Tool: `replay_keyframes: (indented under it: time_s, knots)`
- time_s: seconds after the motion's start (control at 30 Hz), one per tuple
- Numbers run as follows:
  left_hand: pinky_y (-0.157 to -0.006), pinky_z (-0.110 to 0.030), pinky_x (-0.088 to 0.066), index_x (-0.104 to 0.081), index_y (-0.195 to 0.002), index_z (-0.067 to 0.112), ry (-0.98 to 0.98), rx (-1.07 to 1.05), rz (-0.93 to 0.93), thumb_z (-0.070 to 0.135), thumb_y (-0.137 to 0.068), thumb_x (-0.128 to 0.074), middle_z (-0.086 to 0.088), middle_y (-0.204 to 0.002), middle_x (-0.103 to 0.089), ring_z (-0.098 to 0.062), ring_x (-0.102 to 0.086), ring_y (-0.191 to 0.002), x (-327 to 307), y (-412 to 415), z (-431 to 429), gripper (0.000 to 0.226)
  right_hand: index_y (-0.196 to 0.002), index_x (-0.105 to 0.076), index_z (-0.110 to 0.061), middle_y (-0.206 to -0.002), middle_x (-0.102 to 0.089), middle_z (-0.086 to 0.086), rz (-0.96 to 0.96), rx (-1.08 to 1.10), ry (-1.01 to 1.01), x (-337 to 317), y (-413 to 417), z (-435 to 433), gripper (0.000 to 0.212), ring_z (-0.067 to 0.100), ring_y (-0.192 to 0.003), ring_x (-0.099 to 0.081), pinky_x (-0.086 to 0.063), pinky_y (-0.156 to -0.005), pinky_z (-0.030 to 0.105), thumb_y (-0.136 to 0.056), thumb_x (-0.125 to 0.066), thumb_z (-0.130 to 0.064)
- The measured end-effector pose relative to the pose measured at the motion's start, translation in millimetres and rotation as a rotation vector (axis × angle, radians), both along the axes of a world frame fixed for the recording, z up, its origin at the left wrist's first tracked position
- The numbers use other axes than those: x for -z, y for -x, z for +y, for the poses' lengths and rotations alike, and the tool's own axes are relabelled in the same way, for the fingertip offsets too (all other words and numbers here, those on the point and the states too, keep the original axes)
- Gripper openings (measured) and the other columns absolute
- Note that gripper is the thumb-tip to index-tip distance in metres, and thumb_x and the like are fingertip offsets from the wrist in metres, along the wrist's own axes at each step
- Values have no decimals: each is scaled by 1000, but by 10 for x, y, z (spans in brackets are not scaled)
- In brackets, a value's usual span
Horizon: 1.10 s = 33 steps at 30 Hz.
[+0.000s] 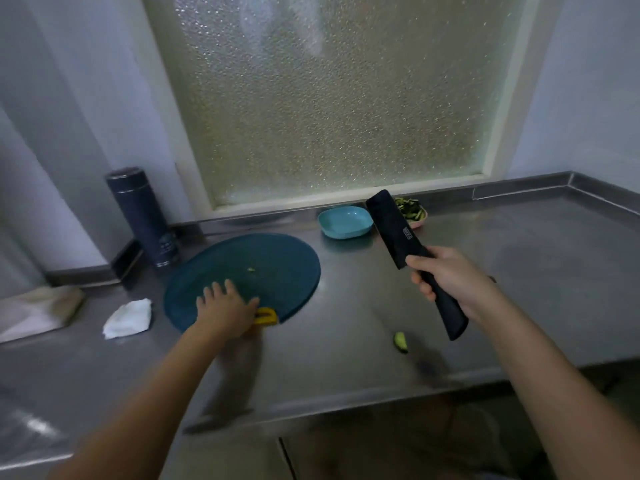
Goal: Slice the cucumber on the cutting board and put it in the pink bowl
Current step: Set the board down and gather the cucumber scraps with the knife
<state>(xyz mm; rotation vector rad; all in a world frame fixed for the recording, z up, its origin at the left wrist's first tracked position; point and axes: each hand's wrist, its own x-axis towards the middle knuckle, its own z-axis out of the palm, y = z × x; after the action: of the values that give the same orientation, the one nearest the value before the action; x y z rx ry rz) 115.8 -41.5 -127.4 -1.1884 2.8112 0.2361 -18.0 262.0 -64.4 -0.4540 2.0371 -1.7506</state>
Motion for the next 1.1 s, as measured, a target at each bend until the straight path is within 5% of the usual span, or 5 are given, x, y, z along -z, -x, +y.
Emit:
replay_keyframes:
  time_s: [0.2, 0.37, 0.67, 0.93, 1.1]
  knots:
    - [-116, -42, -14, -10, -149, 10, -2, 97, 95, 54, -96, -23, -12, -156, -8, -30, -11, -143, 220, -600, 404, 70, -96, -56, -2, -63, -49, 7, 2, -2, -38, 109, -475, -93, 7, 13, -48, -42, -35, -40, 20, -94, -54, -9]
    - [-98, -39, -36, -44, -131, 17, 117, 160, 205, 55, -93, -35, -9, -133, -45, -27, -41, -122, 129, -1113, 879, 55, -91, -59, -2, -63, -51, 6, 47, 9, -87, 122, -773, 49, 5, 12, -48, -44, -36, -42, 19, -92, -56, -6]
    - [-96, -47, -37, -40, -126, -4, 93, -349, 250, 81, -64, -51, -24, -126, -41, -40, -40, -117, 73, -1678, 473, 105, -84, -56, -4, -60, -51, 6, 59, -48, -62, 213, -1107, 191, 8, 11, -45, -43, -34, -40, 20, -92, -56, -7]
    - [-64, -31, -46, -56, -84, 3, 41, -322, 98, 77, -75, -43, -8, -77, -61, -28, -63, -77, 32, -2058, 384, 76, -82, -56, -5, -60, -52, 4, 100, -85, -54, 216, -1282, 216, 11, 11, -46, -44, -35, -40, 19, -93, -55, -6]
    - [-57, -35, -58, -58, -89, -6, -703, -488, 413, 59, -69, -67, -17, -69, -68, -27, -65, -53, 39, -2215, 288, 69, -80, -57, -7, -59, -53, 3, 116, -137, -55, 244, -1386, 251, 13, 9, -44, -44, -35, -41, 19, -93, -55, -7]
